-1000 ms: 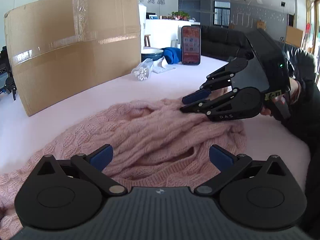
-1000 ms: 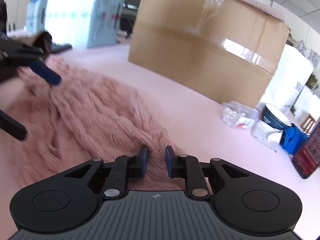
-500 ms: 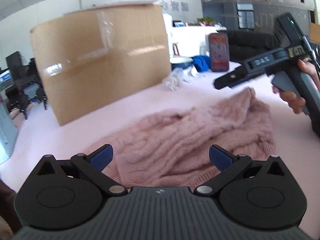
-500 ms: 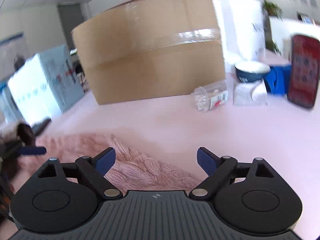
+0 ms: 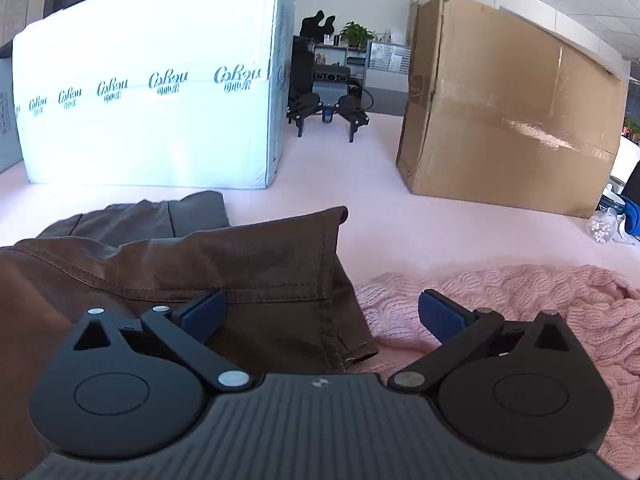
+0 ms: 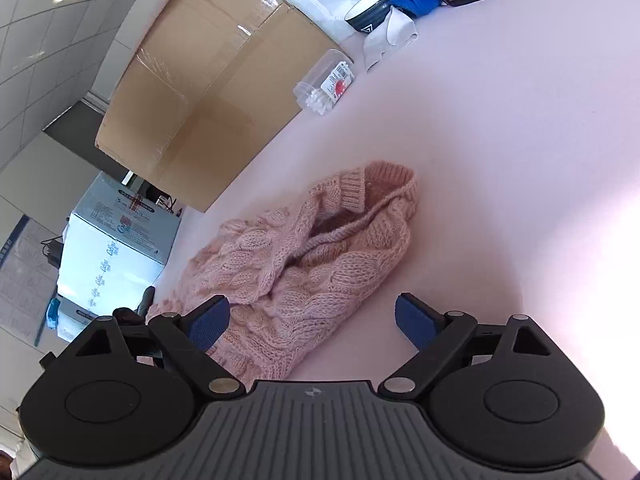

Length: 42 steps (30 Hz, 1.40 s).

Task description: Fold clothes

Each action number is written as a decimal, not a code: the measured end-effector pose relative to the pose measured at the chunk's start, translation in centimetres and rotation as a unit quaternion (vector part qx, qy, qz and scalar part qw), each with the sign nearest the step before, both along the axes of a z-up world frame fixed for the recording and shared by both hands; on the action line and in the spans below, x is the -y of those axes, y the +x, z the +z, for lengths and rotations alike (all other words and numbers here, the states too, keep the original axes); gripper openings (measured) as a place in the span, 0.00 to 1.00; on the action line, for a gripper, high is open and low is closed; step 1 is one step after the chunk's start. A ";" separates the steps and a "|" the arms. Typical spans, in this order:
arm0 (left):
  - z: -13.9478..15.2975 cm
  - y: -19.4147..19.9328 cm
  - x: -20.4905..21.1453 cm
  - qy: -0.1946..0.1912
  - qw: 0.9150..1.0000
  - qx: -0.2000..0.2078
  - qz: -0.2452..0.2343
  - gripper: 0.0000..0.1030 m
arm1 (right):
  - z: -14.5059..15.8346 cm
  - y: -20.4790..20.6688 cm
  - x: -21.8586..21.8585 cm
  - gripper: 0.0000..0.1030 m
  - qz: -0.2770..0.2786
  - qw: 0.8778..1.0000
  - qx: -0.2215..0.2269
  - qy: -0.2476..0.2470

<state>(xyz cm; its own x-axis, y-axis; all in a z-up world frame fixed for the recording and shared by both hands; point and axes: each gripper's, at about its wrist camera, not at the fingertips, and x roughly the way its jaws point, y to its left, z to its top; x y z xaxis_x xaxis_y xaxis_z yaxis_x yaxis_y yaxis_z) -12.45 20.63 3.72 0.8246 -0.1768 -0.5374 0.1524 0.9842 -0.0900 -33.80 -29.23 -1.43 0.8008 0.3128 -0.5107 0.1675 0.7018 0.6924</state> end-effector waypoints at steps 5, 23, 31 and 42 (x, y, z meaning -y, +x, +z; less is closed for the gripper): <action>-1.1 0.8 -0.3 0.109 0.992 0.014 0.068 1.00 | -1.1 1.1 -1.6 0.60 -0.032 0.999 0.035 0.004; -0.4 0.0 -3.3 0.150 0.986 0.001 0.076 1.00 | 0.3 -0.4 2.1 0.09 -0.192 0.963 0.031 -0.186; 3.1 -7.8 6.5 0.182 0.976 0.034 -0.111 1.00 | 1.3 -2.3 1.1 0.37 -0.175 0.947 0.056 -0.264; 0.0 -12.6 13.9 0.268 0.908 0.027 -0.322 0.93 | 4.4 -5.6 -9.6 0.48 0.144 0.900 0.182 -0.368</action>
<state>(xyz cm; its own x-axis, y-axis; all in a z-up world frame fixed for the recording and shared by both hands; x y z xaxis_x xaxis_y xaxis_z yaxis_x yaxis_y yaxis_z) -25.02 6.76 3.71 0.6702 -0.3573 -0.6505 0.7021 0.5892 0.3998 -39.39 -19.59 2.95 0.8969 0.2185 -0.3845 -0.2393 0.9709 -0.0062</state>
